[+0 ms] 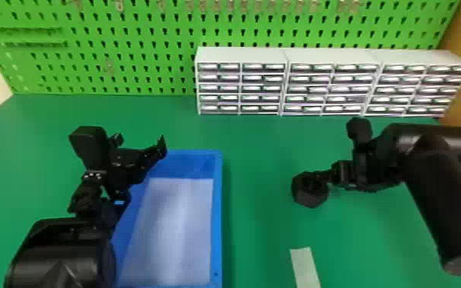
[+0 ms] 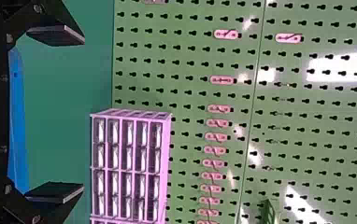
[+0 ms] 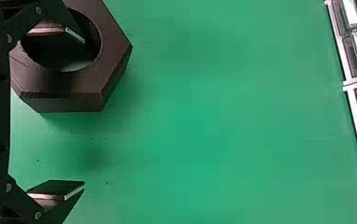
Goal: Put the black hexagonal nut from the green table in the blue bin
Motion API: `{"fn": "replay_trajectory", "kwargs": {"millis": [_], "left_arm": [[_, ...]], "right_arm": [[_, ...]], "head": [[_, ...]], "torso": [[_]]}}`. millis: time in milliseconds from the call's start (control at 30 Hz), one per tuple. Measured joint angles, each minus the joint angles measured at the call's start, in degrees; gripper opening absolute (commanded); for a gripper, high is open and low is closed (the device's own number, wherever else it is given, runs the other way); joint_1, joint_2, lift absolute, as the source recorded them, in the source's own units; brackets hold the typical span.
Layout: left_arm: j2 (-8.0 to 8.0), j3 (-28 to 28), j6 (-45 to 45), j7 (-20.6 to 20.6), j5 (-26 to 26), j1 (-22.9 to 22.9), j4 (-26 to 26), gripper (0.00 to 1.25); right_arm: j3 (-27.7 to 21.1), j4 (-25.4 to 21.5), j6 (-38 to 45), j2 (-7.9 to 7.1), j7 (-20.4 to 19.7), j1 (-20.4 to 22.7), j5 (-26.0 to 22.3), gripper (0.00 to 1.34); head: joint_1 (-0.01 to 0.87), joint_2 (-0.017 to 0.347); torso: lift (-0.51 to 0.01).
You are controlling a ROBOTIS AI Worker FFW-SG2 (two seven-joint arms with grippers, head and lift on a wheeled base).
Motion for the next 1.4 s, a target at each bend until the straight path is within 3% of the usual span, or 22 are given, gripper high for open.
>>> {"fn": "replay_trajectory", "kwargs": {"millis": [400,500,533,667,1400], "left_arm": [[0.0,-0.01,0.0,0.0,0.05,-0.18,0.03,1.08],[0.0,0.03,0.0,0.0,0.05,-0.24,0.03,1.08],[0.0,0.03,0.0,0.0,0.05,-0.25,0.03,1.08],[0.0,-0.01,0.0,0.0,0.05,-0.26,0.03,1.08],[0.0,0.27,0.0,0.0,0.23,-0.01,0.03,1.08]], "right_arm": [[-0.72,1.02,-1.09,0.09,0.0,0.54,0.01,1.12],[-0.8,1.42,-1.42,0.2,0.0,0.58,0.1,1.07],[-0.82,1.56,-1.51,0.21,0.0,0.59,0.12,1.01],[-0.9,2.03,-2.03,0.25,0.0,0.73,0.21,0.5],[-1.53,1.61,-3.76,0.79,-0.01,1.62,0.44,0.39]], "head": [[0.686,0.051],[0.686,0.051],[0.686,0.051],[0.686,0.051],[0.686,0.051]], "torso": [[-0.097],[-0.097],[-0.097],[-0.097],[-0.097]]}}
